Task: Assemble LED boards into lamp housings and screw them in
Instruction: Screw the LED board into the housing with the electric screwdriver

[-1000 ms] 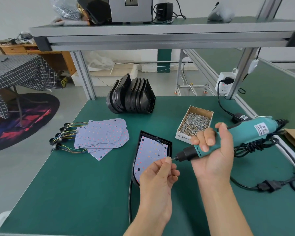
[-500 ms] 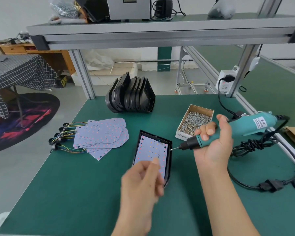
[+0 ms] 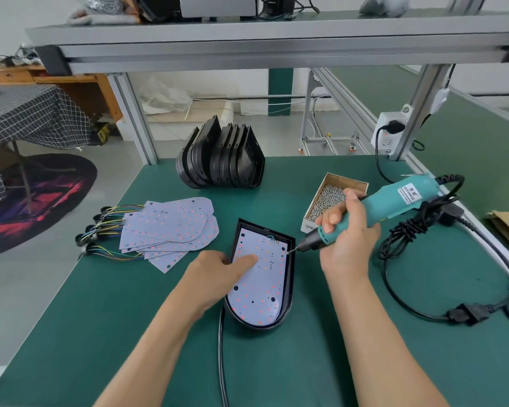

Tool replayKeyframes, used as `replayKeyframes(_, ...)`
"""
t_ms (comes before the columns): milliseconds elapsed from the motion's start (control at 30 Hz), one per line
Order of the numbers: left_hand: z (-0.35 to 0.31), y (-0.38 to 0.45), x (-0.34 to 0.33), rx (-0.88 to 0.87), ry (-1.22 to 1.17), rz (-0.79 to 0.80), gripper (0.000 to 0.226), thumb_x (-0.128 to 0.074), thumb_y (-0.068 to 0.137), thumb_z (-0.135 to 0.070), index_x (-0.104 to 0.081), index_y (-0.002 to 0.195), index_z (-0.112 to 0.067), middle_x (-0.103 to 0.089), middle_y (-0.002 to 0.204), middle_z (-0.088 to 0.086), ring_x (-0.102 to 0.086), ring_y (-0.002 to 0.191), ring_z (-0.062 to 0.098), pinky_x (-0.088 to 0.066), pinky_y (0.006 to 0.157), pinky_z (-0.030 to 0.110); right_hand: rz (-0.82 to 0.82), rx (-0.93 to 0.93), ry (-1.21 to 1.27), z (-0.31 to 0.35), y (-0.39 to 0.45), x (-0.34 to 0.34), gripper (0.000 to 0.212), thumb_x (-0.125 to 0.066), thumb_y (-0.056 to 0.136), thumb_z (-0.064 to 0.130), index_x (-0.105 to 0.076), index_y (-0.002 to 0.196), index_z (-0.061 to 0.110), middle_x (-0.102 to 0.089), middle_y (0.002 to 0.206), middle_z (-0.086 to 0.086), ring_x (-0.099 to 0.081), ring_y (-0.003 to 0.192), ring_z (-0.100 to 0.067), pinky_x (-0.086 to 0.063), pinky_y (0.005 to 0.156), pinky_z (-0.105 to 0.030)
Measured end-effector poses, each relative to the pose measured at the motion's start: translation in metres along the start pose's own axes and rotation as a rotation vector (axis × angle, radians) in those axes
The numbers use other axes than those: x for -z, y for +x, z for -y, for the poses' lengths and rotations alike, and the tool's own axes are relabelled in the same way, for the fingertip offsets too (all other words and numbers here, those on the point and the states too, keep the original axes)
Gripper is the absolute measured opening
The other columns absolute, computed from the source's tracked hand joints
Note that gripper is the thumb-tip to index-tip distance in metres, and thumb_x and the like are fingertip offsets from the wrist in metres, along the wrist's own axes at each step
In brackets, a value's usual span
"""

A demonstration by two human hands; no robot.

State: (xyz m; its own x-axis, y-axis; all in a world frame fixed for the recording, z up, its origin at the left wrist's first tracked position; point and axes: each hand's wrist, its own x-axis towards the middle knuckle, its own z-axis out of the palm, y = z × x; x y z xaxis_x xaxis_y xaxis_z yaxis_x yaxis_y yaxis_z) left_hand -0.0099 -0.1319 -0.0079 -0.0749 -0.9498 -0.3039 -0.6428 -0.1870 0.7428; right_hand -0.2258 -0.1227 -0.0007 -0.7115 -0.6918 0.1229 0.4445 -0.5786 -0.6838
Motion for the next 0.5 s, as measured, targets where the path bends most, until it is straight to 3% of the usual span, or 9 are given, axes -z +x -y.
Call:
replayKeyframes(67, 0.0015, 0.0003, -0.0032, -0.023, 0.008, 0.032, 0.042, -0.075, 0.075, -0.049, -0.061, 0.07, -0.01, -0.056, 0.05, -0.012, -0.05, 0.049, 0.012, -0.04, 0.057, 0.027, 0.003, -0.002, -0.007, -0.0017, -0.0011, -0.0008, 0.016, -0.065, 0.093, 0.018, -0.059, 0.079, 0.023, -0.044, 0.055, -0.001, -0.036, 0.045, -0.019, -0.047, 0.055, -0.031)
replayKeyframes(167, 0.0018, -0.0007, -0.0029, -0.052, -0.009, 0.062, 0.031, -0.07, 0.071, -0.038, -0.071, 0.08, -0.008, -0.068, 0.061, -0.005, -0.057, 0.057, 0.016, -0.048, 0.064, 0.028, 0.01, 0.002, -0.007, -0.0038, -0.0015, -0.002, 0.019, -0.065, 0.094, 0.017, -0.06, 0.077, 0.025, -0.044, 0.054, -0.001, -0.037, 0.044, -0.018, -0.046, 0.054, -0.033)
replayKeyframes(300, 0.0004, 0.0012, -0.0043, -0.072, 0.028, 0.05, 0.017, -0.072, 0.078, -0.031, -0.071, 0.077, -0.013, -0.068, 0.061, -0.006, -0.059, 0.057, 0.015, -0.046, 0.06, 0.025, 0.017, 0.012, -0.015, -0.0071, -0.0006, -0.0015, 0.02, -0.064, 0.095, 0.016, -0.059, 0.077, 0.025, -0.044, 0.054, -0.001, -0.037, 0.044, -0.019, -0.046, 0.055, -0.034)
replayKeyframes(500, -0.0037, -0.0012, -0.0054, -0.071, 0.063, 0.004, 0.02, -0.07, 0.076, -0.032, -0.067, 0.078, -0.013, -0.072, 0.072, 0.002, -0.059, 0.06, 0.018, -0.044, 0.059, 0.027, 0.012, 0.012, -0.057, -0.0092, 0.0017, 0.0016, 0.02, -0.066, 0.094, 0.019, -0.061, 0.076, 0.027, -0.043, 0.054, -0.001, -0.036, 0.045, -0.02, -0.047, 0.055, -0.035)
